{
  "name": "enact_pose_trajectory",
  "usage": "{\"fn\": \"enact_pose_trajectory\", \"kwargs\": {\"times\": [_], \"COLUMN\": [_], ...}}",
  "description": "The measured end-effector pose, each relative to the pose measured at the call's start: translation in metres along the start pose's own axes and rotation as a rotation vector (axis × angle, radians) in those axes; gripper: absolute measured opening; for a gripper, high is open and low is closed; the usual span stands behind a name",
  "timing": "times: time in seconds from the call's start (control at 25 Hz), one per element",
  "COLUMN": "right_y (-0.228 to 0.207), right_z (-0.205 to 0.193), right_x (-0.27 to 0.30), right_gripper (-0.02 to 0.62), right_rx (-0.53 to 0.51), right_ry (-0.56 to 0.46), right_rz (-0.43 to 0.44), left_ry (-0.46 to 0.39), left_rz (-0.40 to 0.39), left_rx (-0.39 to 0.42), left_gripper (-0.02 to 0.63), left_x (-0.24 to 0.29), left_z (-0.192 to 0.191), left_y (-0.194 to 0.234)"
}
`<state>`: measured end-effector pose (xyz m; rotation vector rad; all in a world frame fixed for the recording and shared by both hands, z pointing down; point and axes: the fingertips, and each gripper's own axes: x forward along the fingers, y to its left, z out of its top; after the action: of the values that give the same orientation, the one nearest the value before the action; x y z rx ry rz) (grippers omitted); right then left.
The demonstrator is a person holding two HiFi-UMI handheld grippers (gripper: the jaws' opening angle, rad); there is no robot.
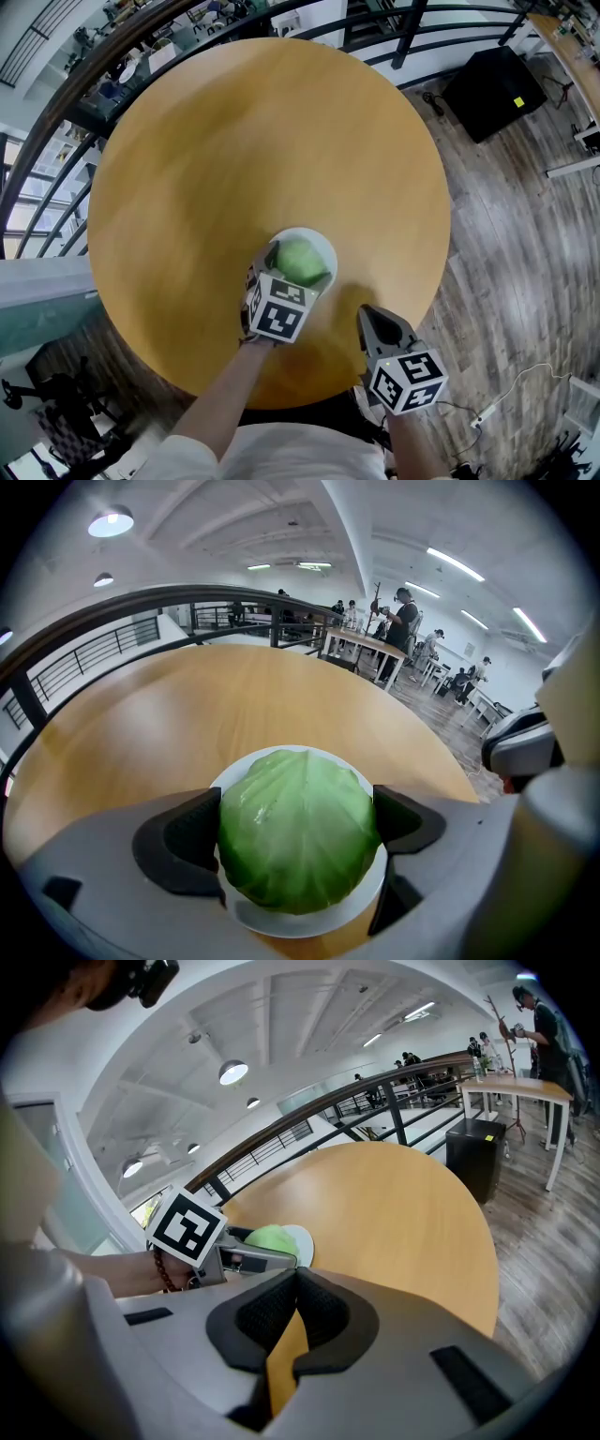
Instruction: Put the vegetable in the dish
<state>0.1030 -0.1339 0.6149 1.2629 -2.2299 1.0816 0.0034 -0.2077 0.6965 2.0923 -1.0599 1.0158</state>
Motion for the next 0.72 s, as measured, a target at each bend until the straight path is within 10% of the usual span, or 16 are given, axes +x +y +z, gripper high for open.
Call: {"fn": "enact_pose_trajectory", "kwargs": {"times": [0.72], "right_y": [0.037], "right_z": [0.024], "right_x": [-0.024], "right_gripper": [0.017], "right_rx": [-0.089], "right_ry": [-0.036], "right_rz": [0.035], "left_ry": [-0.103], "left_rz": [0.000], "left_rx": [-0.010], "left_gripper": [0.485], "left_x": [-0.096], "left_z": [0.012], "left_y": [-0.019]}}
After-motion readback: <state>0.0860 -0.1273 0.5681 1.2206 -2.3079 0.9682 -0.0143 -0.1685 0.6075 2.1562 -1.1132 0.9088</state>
